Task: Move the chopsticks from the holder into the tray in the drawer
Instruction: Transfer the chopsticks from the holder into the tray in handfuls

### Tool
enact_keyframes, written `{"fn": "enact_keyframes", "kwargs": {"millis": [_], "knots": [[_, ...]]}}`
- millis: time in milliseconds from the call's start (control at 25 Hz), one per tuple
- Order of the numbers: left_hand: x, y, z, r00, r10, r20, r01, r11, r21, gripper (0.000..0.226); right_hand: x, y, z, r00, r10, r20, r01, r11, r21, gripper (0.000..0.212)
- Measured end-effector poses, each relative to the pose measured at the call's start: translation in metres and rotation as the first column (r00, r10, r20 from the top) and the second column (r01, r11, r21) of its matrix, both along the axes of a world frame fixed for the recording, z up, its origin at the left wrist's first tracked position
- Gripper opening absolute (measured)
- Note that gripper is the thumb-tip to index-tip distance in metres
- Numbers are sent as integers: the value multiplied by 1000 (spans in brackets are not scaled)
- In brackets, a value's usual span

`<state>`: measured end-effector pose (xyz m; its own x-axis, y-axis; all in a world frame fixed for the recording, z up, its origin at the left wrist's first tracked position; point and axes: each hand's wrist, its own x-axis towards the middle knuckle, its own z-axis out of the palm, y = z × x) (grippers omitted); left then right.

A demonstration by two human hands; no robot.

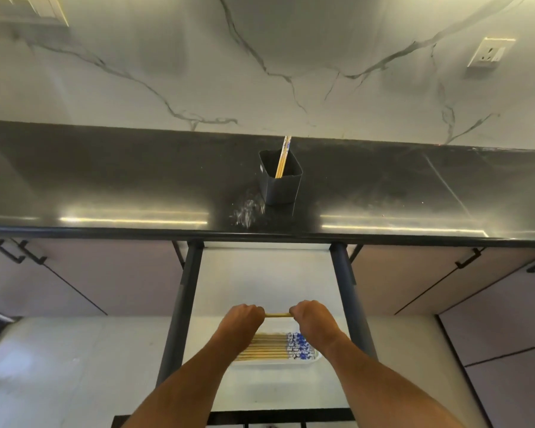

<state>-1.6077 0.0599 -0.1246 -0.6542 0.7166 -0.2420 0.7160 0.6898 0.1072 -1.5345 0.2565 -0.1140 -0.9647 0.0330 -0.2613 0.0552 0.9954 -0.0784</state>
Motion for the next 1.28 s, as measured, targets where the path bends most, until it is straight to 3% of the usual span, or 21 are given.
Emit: {"fn": "enact_keyframes", "kwargs": {"millis": [480, 840, 1280], "knots": [[27, -4, -97, 996, 33, 87, -27, 997, -65, 35, 21, -11, -78, 998, 12, 62, -9, 999, -46, 22], [21, 2, -114, 986, 111, 122, -107, 994, -39, 38, 13, -12, -100, 998, 45, 43, -43, 998, -55, 30], [25, -4, -126, 964, 197, 180, -210, 976, 59, 42, 15, -10, -117, 998, 37, 46, -28, 982, -189, 31]]}}
